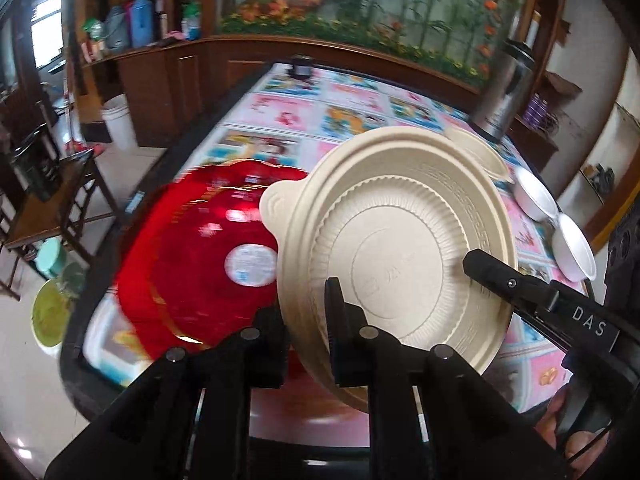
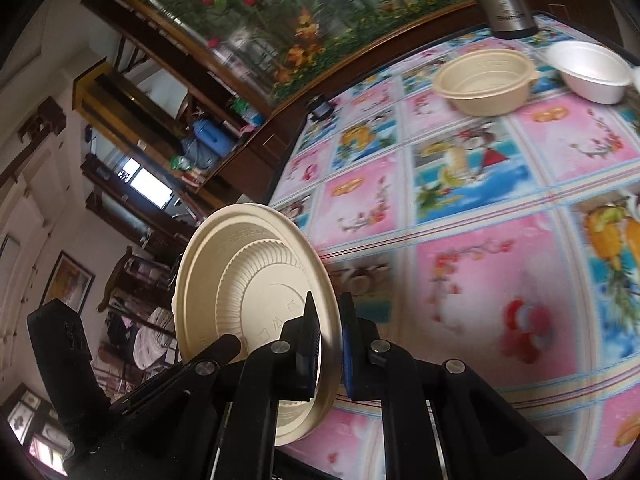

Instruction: Organize plates and bowls

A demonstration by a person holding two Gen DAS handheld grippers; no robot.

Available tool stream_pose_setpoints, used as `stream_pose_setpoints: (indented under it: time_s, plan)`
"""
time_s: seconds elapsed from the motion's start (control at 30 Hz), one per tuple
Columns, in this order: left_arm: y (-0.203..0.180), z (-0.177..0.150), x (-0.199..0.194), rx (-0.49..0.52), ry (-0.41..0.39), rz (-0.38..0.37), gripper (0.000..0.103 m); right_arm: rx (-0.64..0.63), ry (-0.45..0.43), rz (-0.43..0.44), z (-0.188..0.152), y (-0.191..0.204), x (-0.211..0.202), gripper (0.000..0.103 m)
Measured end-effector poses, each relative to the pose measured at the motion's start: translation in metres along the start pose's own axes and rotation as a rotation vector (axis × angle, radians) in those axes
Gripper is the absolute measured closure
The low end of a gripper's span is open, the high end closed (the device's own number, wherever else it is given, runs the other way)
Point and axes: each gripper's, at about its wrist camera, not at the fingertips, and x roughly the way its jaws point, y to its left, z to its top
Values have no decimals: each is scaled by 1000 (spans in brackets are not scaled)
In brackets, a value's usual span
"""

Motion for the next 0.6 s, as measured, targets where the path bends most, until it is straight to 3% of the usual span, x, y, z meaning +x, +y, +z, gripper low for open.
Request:
stream_pose_setpoints:
  time_s: [0.37,0.6]
  plan:
    - [73,6,14,-126,9,82,90,-92,73,45,-8,61,63,94]
    - [83,5,29,-131,51,107,90,-104,115,20,-13,68,89,94]
